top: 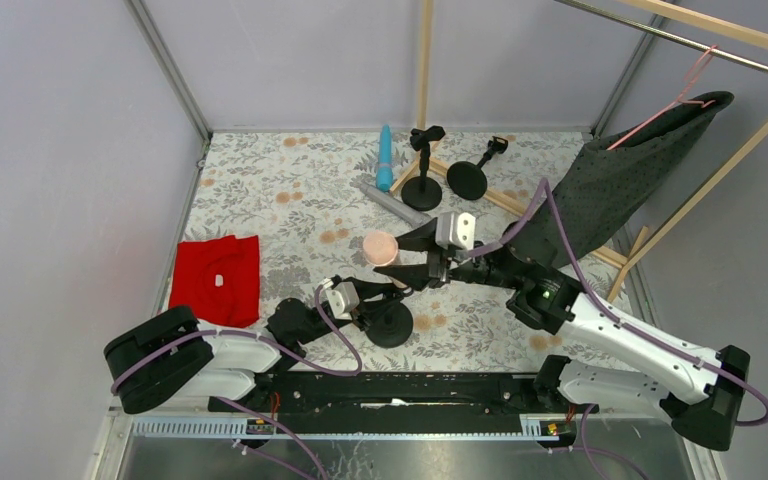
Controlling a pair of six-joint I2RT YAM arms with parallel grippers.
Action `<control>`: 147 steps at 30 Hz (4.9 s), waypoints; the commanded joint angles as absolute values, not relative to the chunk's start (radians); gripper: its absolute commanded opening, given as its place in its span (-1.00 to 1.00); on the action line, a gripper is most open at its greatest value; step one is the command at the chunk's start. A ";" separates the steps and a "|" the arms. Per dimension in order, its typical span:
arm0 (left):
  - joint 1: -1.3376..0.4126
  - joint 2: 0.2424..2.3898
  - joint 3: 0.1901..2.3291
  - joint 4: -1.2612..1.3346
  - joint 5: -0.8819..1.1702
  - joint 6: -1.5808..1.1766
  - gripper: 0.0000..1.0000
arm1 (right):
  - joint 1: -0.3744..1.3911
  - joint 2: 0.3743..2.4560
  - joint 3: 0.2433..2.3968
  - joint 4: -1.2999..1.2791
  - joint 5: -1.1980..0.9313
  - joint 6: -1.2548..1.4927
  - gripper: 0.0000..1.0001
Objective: Attach the microphones to the stand
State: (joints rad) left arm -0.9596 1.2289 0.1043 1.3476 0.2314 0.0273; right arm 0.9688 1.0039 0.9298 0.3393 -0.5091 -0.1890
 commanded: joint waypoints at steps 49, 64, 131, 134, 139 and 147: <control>-0.959 1.265 0.098 1.427 0.235 0.063 -1.00 | 0.974 0.820 0.467 0.445 -0.007 0.063 -1.00; -0.960 1.261 0.106 1.400 0.240 0.068 -1.00 | 0.974 0.895 0.487 0.379 -0.059 0.029 -1.00; -0.959 1.262 0.118 1.357 0.246 0.082 -1.00 | 1.215 1.097 0.474 0.180 0.212 -0.061 -1.00; -0.959 1.257 0.120 1.352 0.244 0.085 -1.00 | 1.221 1.111 0.480 0.168 0.219 -0.064 -1.00; -0.959 1.257 0.120 1.348 0.246 0.084 -1.00 | 1.231 1.134 0.487 0.151 0.233 -0.065 -1.00; -0.960 1.255 0.120 1.344 0.242 0.087 -1.00 | 1.246 1.129 0.447 0.189 0.272 -0.014 -1.00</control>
